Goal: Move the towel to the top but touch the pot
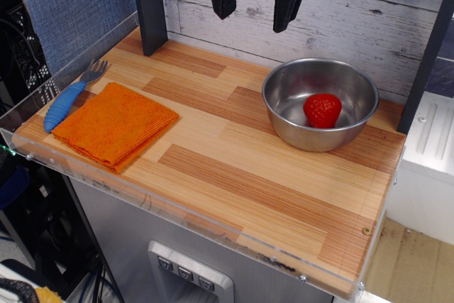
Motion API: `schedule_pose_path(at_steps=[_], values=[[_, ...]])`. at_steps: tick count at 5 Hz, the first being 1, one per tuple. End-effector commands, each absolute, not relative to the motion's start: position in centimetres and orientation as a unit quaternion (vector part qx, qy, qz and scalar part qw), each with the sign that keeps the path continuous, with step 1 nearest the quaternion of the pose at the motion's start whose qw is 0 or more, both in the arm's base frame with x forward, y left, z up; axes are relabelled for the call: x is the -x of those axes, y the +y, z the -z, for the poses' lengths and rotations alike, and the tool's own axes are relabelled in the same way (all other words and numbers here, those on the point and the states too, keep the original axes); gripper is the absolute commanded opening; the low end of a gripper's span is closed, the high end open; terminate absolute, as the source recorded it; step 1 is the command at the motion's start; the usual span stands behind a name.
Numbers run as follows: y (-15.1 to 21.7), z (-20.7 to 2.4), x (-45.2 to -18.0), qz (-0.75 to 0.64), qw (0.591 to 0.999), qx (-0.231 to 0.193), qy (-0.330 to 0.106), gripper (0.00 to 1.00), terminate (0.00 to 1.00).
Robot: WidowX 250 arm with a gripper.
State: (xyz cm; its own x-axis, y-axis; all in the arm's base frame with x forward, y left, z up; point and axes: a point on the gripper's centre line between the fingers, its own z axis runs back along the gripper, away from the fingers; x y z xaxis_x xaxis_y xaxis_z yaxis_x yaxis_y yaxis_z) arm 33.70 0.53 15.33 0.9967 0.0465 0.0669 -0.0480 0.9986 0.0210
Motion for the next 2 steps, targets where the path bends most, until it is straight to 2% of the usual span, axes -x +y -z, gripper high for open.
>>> schedule_pose_path(at_steps=[1,2], values=[[0.5,-15.3,-33.7,-0.024,0.999,-0.011,-0.033,1.00,0.00],[2.3,-14.6,-32.7,-0.051,0.998,-0.021,-0.016,1.00,0.00]])
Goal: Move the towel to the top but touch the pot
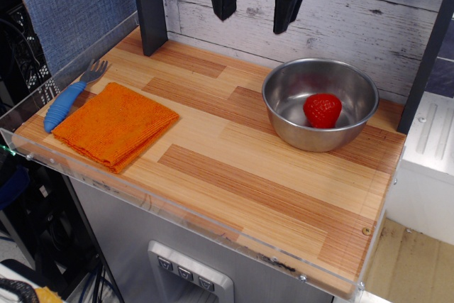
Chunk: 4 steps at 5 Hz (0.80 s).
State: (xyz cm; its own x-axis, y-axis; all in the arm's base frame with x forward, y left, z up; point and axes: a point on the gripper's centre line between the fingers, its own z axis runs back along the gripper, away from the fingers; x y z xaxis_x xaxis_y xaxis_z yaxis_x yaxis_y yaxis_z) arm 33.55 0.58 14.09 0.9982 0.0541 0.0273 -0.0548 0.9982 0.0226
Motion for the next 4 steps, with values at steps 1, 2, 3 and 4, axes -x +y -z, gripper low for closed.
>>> schedule_pose_path(at_steps=[1,2,3,4], values=[[5.1,-14.0,-31.0,-0.069,0.997,-0.018,-0.002,1.00,0.00],[7.4,-13.5,-29.3,-0.076,0.997,-0.019,0.010,1.00,0.00],[10.1,-12.4,-27.1,-0.070,0.997,-0.036,0.008,1.00,0.00],[12.0,-10.7,-25.8,-0.071,0.995,-0.068,0.008,1.00,0.00]])
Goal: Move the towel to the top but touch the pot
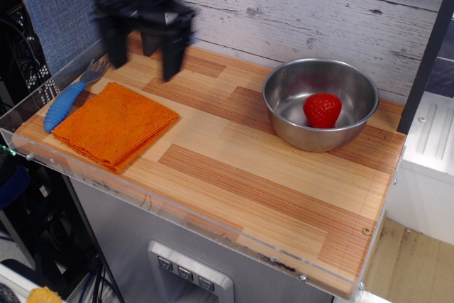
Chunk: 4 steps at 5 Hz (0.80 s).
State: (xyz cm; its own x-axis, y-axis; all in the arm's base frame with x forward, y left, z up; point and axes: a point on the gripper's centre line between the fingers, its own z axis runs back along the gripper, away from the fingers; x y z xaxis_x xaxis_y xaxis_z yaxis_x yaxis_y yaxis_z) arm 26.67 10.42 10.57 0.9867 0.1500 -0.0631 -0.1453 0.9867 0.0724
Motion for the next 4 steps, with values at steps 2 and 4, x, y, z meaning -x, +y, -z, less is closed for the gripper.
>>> schedule_pose_path(at_steps=[2,4], values=[[13.2,-7.3,-26.9,-0.036,0.995,-0.089,0.018,1.00,0.00],[15.1,-6.0,-27.9,-0.010,0.997,-0.064,0.029,1.00,0.00]])
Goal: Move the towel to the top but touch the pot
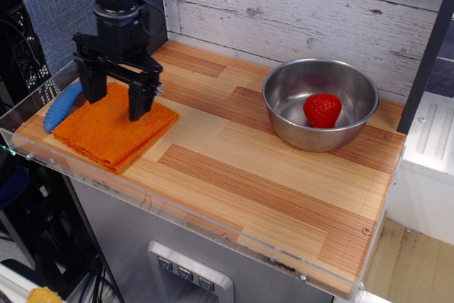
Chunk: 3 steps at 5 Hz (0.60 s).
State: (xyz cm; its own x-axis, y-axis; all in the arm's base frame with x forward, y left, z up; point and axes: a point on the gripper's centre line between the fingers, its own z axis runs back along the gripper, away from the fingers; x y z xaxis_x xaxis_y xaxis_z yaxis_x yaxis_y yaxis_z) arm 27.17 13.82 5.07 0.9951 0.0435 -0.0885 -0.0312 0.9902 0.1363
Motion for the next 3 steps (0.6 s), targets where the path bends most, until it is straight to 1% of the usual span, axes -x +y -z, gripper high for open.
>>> schedule_pose_path(at_steps=[1,2,3], values=[[15.55,-5.55,-27.97,0.024,0.998,-0.042,0.029,1.00,0.00],[15.72,-4.76,-27.83,0.043,0.998,-0.034,0.034,1.00,0.00],[15.48,-4.63,-27.28,0.058,0.997,-0.042,0.025,1.00,0.00]])
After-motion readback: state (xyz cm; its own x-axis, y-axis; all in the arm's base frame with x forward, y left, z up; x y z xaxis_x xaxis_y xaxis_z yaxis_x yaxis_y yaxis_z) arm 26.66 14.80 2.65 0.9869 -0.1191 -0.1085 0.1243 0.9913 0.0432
